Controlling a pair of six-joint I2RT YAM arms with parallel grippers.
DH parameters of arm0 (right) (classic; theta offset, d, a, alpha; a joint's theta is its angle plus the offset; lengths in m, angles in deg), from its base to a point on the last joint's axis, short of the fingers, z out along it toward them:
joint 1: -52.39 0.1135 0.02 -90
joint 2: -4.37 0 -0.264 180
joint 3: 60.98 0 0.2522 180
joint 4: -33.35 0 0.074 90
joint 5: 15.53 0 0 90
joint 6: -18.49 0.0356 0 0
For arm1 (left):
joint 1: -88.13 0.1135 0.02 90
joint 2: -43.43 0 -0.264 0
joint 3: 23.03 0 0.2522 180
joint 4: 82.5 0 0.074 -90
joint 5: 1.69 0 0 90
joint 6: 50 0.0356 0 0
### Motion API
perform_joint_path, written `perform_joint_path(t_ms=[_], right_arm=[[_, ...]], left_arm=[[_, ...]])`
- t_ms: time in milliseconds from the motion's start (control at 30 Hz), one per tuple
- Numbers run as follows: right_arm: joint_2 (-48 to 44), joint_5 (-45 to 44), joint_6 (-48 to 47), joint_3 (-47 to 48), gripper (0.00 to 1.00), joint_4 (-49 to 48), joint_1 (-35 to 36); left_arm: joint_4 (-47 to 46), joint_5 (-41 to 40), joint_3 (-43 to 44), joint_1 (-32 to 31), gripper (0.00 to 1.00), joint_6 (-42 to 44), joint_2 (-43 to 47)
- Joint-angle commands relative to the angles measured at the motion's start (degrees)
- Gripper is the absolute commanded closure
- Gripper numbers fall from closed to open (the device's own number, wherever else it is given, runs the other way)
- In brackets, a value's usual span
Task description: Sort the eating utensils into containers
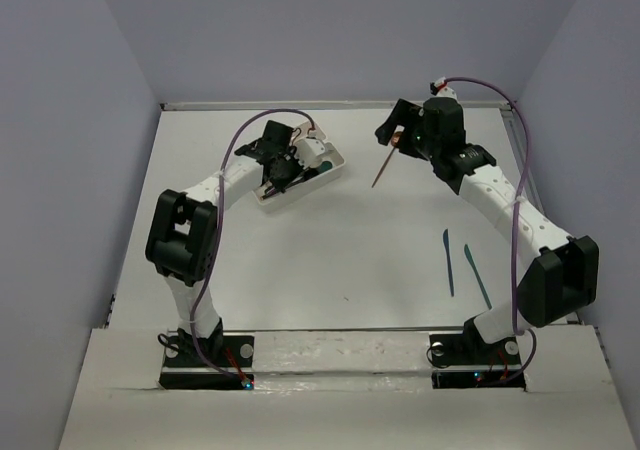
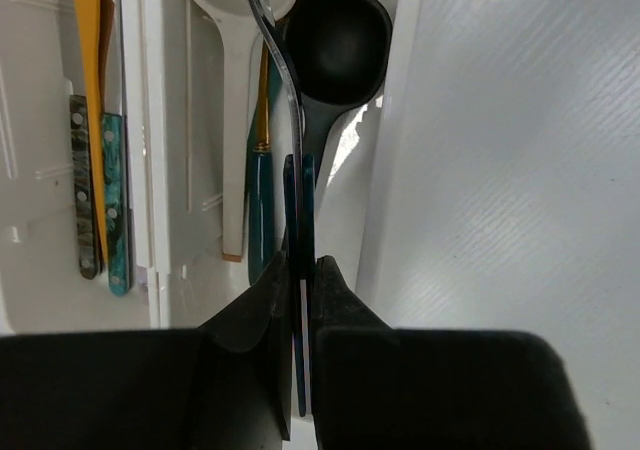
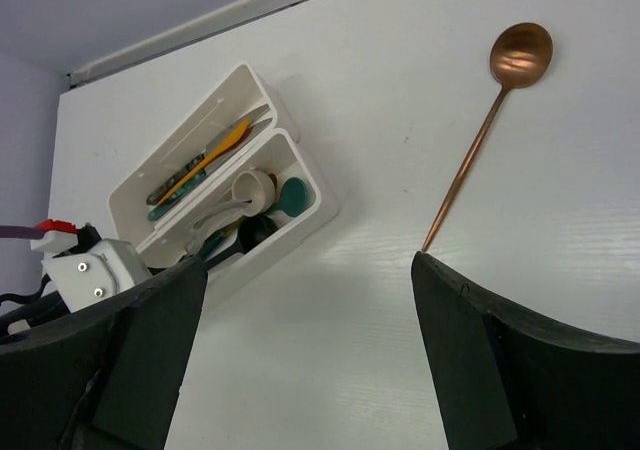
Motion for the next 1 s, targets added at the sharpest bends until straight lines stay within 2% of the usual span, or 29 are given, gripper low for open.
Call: perform_joint_path(t_ms=[0, 200, 300, 400, 500, 533, 600, 633, 667, 733, 867, 967], right_arm=[[-0.5, 0.7, -1.8, -0.5, 0.11, 0.0, -0.7], [0.2, 2.2, -2.1, -1.7, 0.11, 3.7, -3.9], [-0.6, 2.0, -2.5, -2.6, 0.11, 11.3, -7.4], [-3.3, 2.9, -4.7, -3.7, 0.12, 17.1, -11.7], [-4.3, 1.9, -12.2, -1.9, 0.12, 29.4, -12.5], [-3.8, -0.2, -14.6, -1.0, 0.13, 38.2, -12.5], [-1.7, -2.7, -16.8, 0.7, 0.13, 50.4, -12.5], [-1.3, -6.9, -17.4, 0.6, 0.14, 52.1, -12.5], [-1.7, -7.9, -16.4, 0.9, 0.12, 53.3, -12.5], [-2.6, -3.4, -18.5, 4.1, 0.13, 55.3, -12.5], [3.5, -3.3, -19.6, 9.8, 0.12, 59.0, -12.5], [7.3, 4.4, -18.8, 9.4, 0.17, 59.5, -12.5]], left_arm=[[-8.4, -5.1, -0.7, 0.0, 1.00, 5.1, 1.5], [-11.8, -8.4, -2.3, 0.0, 1.00, 10.0, -0.2], [-12.3, -9.3, -3.5, -0.2, 0.87, 11.8, -0.7], [-12.3, -10.2, -4.8, -0.2, 0.80, 12.1, -0.7], [-12.9, -11.4, -6.5, -0.4, 0.70, 13.0, -0.3], [-13.0, -12.2, -6.6, -0.4, 0.62, 12.8, -0.2], [-12.9, -12.7, -6.0, -0.4, 0.53, 11.8, 0.0], [-12.7, -12.8, -5.6, -0.4, 0.45, 11.1, 0.3], [-12.5, -12.7, -4.5, -0.4, 0.42, 10.3, 0.4], [-11.4, -12.8, -3.2, -0.4, 0.36, 7.8, 0.3], [-8.8, -11.6, 0.0, -0.4, 0.33, 4.9, 0.0], [-7.1, -10.1, 2.2, -0.4, 0.33, 3.2, 0.7]])
